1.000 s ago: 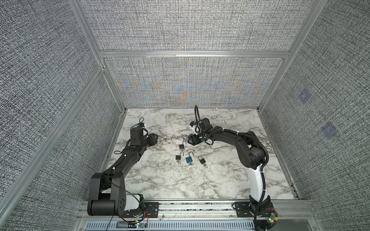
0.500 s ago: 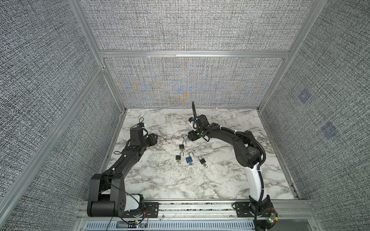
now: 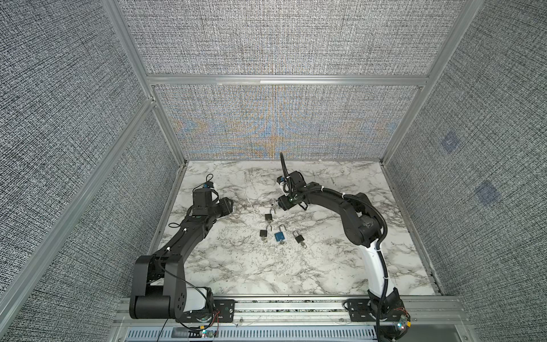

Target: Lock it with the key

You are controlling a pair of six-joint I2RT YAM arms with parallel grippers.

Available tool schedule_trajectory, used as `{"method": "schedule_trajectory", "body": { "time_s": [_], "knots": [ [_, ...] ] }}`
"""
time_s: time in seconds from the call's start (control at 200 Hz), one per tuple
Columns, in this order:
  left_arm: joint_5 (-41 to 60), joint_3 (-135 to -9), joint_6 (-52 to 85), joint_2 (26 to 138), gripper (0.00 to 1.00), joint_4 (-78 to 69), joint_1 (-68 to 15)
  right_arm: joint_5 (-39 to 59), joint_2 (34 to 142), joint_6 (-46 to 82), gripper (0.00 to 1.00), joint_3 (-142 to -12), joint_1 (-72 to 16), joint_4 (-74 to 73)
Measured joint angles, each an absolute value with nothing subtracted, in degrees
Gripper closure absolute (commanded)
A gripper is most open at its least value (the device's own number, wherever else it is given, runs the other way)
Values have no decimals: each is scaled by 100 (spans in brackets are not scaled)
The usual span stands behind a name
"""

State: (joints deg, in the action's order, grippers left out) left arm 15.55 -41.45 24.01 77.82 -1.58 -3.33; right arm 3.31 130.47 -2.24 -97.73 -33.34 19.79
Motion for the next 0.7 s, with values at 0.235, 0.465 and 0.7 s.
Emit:
{"method": "schedule_trajectory", "body": {
  "time_s": [0.235,0.465,0.7],
  "knots": [
    [1557,-4145,2401,7754,49,-158,-331,185,13061,-331,41,-9782,-3371,1981],
    [1557,-4145,2403,7752,49,-156,-331,180,13089,-375,41,-9830,-3387,2016],
    [1559,-4145,2401,7756,49,-156,-333,156,13170,-423,47,-9946,-3422,2040]
  ]
}}
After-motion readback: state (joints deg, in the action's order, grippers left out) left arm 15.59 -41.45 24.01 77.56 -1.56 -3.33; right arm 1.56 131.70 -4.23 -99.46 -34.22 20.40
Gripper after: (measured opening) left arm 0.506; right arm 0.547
